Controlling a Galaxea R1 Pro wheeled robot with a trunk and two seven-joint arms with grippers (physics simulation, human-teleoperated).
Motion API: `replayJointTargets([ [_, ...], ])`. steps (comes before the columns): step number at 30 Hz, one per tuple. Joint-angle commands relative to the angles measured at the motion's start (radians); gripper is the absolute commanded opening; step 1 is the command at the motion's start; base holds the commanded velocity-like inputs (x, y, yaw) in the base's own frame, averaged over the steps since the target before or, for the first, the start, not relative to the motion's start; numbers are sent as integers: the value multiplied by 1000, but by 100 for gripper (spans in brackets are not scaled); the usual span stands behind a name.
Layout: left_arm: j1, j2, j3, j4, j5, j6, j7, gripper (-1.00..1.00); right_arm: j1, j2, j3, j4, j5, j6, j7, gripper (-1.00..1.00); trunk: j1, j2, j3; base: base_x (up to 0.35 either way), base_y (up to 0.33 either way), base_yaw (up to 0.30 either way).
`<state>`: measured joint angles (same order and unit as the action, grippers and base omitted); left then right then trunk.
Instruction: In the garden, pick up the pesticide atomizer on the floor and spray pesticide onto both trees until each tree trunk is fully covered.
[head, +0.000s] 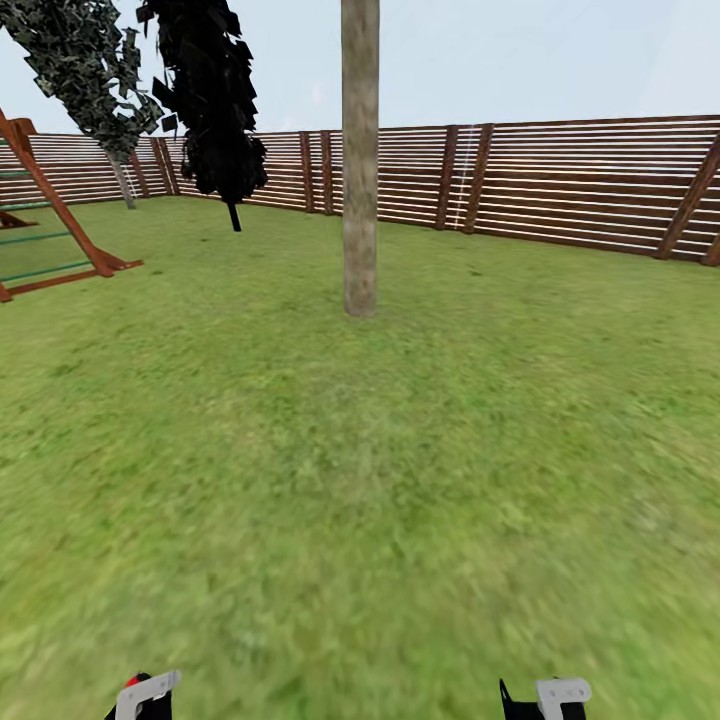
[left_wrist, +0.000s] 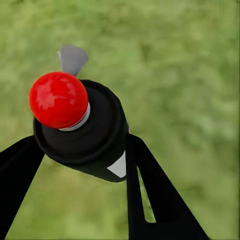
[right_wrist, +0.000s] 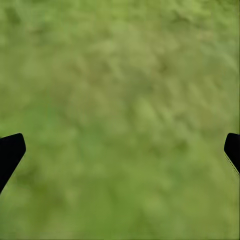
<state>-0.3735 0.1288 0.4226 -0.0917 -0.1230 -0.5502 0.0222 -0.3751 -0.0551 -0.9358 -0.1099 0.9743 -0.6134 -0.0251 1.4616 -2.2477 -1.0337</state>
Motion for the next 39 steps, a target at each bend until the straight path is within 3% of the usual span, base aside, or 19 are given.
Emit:
replayJointTargets([
  [1, -1, 0, 7, 1, -10, -4, 2, -100, -1, 0, -8, 1, 11, -3, -3, 100, 0, 0, -1, 339, 0, 0],
  [17, -1, 0, 7, 1, -10, -4, 2, -100, -1, 1, -8, 1, 11, -3, -3, 100, 0, 0, 0, 339, 0, 0],
  [39, -1, 0, 7, 1, -10, -4, 2, -100, -1, 1, -8, 1, 11, -3, -3, 100, 0, 0, 26, 339, 0, 0],
])
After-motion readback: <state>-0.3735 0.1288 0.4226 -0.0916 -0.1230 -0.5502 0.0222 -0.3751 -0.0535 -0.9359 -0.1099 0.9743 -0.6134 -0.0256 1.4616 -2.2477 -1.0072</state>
